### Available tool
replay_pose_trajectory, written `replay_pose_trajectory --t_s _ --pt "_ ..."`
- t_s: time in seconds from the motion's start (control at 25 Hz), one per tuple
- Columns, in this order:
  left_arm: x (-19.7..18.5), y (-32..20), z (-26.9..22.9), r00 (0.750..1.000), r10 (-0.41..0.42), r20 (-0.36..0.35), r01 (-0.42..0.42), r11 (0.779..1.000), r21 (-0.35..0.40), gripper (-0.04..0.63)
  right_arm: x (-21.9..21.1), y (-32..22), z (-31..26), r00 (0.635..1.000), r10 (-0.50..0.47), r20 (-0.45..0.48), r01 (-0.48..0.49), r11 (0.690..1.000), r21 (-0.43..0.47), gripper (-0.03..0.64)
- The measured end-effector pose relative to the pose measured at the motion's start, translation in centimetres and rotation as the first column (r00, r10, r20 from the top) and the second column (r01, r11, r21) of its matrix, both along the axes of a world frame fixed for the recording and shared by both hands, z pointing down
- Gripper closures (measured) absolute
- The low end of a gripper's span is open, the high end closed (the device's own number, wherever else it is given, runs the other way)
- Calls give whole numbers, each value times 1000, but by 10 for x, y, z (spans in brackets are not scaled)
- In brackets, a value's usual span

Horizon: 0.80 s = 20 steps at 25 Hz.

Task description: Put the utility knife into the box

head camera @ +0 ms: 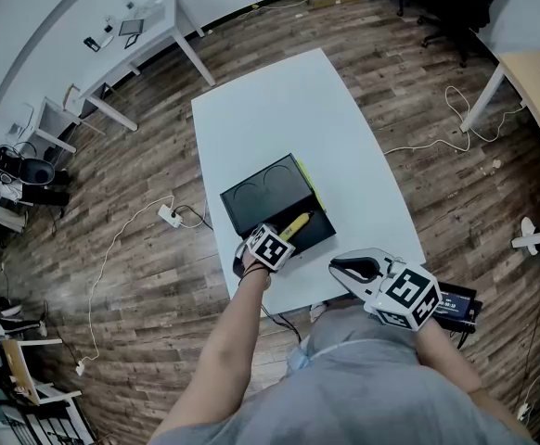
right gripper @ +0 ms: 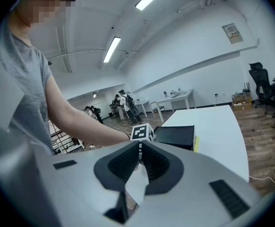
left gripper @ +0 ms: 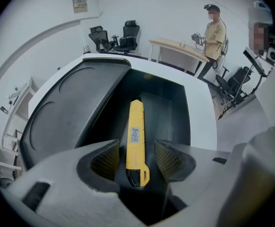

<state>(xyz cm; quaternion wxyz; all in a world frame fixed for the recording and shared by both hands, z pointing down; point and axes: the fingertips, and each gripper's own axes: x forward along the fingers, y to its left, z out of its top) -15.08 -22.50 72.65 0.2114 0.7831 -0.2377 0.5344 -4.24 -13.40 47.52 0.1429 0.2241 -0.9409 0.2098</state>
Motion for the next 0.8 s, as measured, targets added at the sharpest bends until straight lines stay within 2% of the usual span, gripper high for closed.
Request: replay_pose_trajectory --t_s 0.64,0.8 --pt "4 1 -17 998 -25 -62 28 999 41 379 -8 4 -1 1000 -30 2 30 1000 10 584" --pt "7 -2 -33 995 -42 -89 49 996 78 379 -7 5 -3 999 -38 2 38 999 14 585"
